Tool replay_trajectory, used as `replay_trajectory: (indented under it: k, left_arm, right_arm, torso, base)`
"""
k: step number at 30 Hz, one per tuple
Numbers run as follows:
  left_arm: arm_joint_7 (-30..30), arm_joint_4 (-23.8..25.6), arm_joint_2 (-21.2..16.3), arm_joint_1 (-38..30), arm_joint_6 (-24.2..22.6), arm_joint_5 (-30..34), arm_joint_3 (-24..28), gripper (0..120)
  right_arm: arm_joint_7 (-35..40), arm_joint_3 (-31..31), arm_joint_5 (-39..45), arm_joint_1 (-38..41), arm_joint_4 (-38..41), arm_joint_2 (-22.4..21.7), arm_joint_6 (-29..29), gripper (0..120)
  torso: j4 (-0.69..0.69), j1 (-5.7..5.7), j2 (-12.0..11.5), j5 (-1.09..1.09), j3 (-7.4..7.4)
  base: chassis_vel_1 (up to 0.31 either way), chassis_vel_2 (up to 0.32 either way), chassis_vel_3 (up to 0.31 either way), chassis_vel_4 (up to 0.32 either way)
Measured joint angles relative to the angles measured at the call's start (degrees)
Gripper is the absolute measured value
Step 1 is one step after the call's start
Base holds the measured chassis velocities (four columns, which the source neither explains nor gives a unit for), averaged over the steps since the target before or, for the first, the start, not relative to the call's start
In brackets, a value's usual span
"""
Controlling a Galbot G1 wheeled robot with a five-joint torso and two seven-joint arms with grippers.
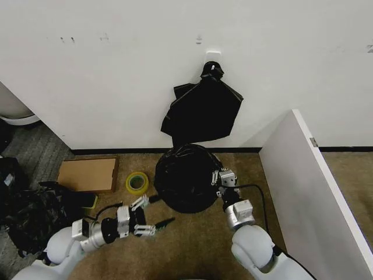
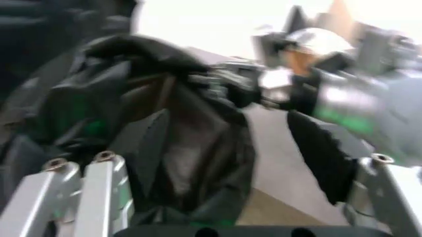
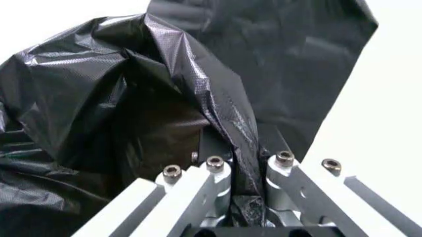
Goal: Place the garbage bag over the trash bin.
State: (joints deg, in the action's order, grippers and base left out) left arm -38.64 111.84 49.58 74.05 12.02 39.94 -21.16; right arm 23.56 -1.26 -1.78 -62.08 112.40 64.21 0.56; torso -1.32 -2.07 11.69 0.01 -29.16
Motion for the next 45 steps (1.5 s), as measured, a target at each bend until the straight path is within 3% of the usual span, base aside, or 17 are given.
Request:
replay_trajectory:
  k: [3, 4, 9, 13, 14, 17, 19, 26, 37, 45]
  left_arm:
    - [14.22, 4.14, -0.52, 0.34, -5.89, 0.20, 3.68, 53]
    - [22.65, 5.85, -0.73, -0.37, -8.61, 1.19, 7.02, 48]
    - [33.68, 7.89, -0.73, -2.53, -12.51, 3.75, 13.00, 36]
    - [50.16, 9.98, 0.18, -7.94, -17.81, 6.71, 22.19, 16]
    - [50.16, 9.98, 0.18, -7.94, -17.81, 6.71, 22.19, 16]
    - [58.06, 10.19, 0.72, -12.71, -20.36, 7.04, 25.25, 2]
    - [61.59, 10.21, 0.98, -15.53, -22.08, 7.70, 26.36, 0]
    - [66.46, 10.02, 2.36, -21.70, -26.40, 13.92, 28.10, 0]
    - [70.64, 10.48, 5.18, -24.49, -32.89, 21.63, 30.31, 0]
    - [74.24, 6.90, 8.90, -25.96, -36.92, 27.65, 30.75, 0]
  right_arm:
    - [0.01, 0.00, -1.09, 0.00, 0.02, -0.17, 0.13, 1]
    - [0.05, 0.00, -1.09, 0.05, 0.08, -0.33, -0.04, 1]
    - [0.13, -0.08, -0.93, 0.18, 0.23, -0.48, -0.53, 1]
    - [0.26, -1.20, -0.14, 0.23, 0.89, -0.47, -1.81, 1]
    - [0.26, -1.20, -0.14, 0.23, 0.89, -0.47, -1.81, 1]
    - [0.91, -1.76, 1.65, -0.09, 2.00, -0.67, -3.94, 1]
    - [1.67, -2.02, 3.42, -0.21, 2.85, -0.76, -5.89, 1]
    - [3.07, -2.43, 5.24, -0.20, 3.95, -0.57, -9.06, 1]
    - [4.53, -3.49, 9.86, -0.76, 6.04, 0.19, -12.61, 1]
    - [4.06, -3.36, 11.96, -0.74, 7.20, -0.01, -13.17, 1]
  torso:
    - [0.02, 0.00, 0.00, 0.01, 0.00]
    - [0.01, 0.00, 0.00, -0.01, 0.00]
    - [0.00, 0.00, 0.00, 0.00, 0.00]
    - [0.02, 0.00, 0.00, 0.00, 0.00]
    - [0.02, 0.00, 0.00, 0.00, 0.00]
    - [0.00, 0.00, 0.00, 0.00, 0.00]
    - [0.00, 0.00, 0.00, 0.00, 0.00]
    - [0.00, 0.00, 0.00, 0.00, -0.01]
    - [0.00, 0.00, 0.00, 0.00, -0.01]
    - [0.00, 0.00, 0.00, -0.01, 0.00]
  base:
    - [0.000, 0.000, 0.000, 0.000]
    - [0.000, 0.000, 0.000, 0.000]
    - [0.000, 0.000, 0.000, 0.000]
    - [0.000, 0.000, 0.000, 0.000]
    - [0.000, 0.000, 0.000, 0.000]
    - [0.000, 0.000, 0.000, 0.000]
    - [0.000, 0.000, 0.000, 0.000]
    - [0.000, 0.000, 0.000, 0.000]
    - [0.000, 0.000, 0.000, 0.000]
    - [0.000, 0.000, 0.000, 0.000]
